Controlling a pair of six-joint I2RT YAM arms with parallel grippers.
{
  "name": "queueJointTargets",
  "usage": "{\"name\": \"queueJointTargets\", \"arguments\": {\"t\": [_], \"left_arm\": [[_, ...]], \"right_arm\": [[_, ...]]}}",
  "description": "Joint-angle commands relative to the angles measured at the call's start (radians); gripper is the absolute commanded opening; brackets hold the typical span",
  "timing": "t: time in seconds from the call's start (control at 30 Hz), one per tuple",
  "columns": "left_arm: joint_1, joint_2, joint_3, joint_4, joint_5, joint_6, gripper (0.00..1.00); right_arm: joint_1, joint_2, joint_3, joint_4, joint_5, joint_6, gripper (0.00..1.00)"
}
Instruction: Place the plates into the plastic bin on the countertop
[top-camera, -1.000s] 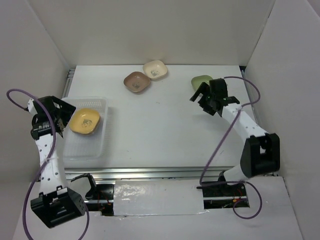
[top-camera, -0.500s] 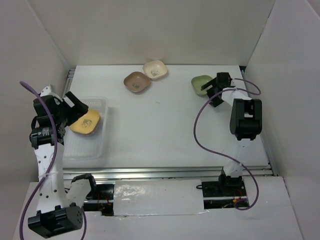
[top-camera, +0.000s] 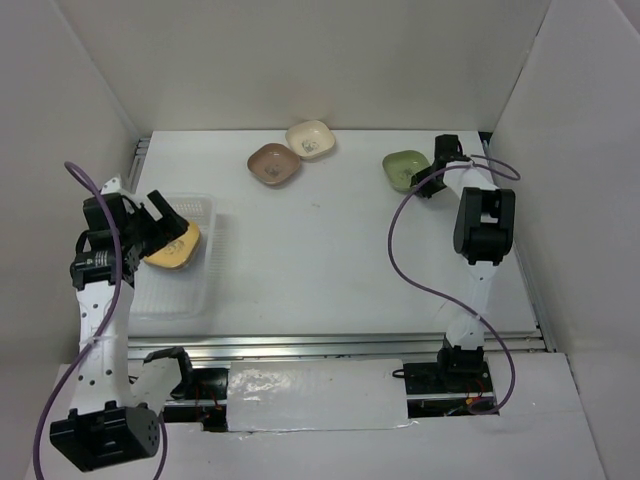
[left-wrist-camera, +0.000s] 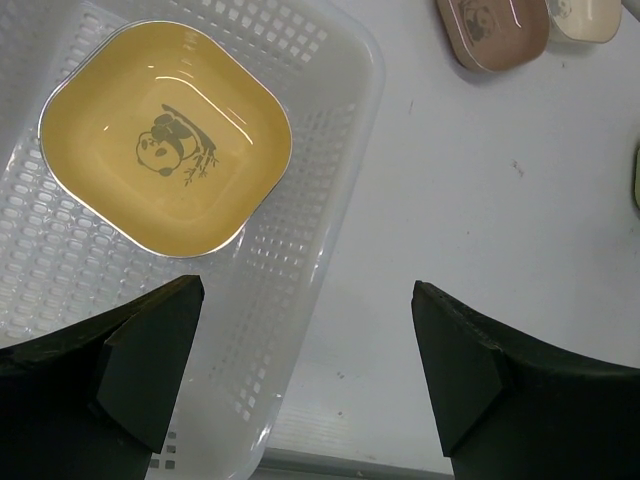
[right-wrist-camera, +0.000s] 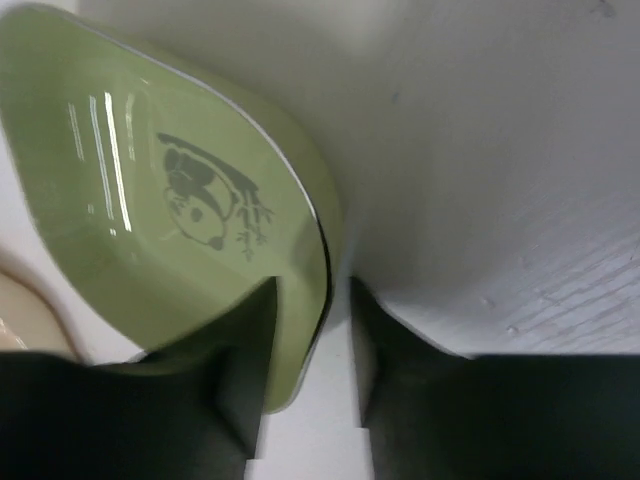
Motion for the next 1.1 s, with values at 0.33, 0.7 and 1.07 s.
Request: {"name": "queueJointTargets", "arguments": {"t": [0.33,0.7,1.07], "left_arm": [[-0.32,0.248,0.264,0.029,0.068,0.07,0.99],[-0.563,0.472,0.387,-0.058,-0.055,0.131,0.99],[-0.634,0.492,0.339,-0.038,-0.166,0.073,0.78]], "right_arm": [[0.351,-0.284,0.0,-0.29,0.474,-0.401,0.0],[0.713,-0.548,-0.161,-0.195,0.06,-0.526,0.0],[0.751,-0.631,-0.156,-0.126,-0.152,-0.472,0.0]]}}
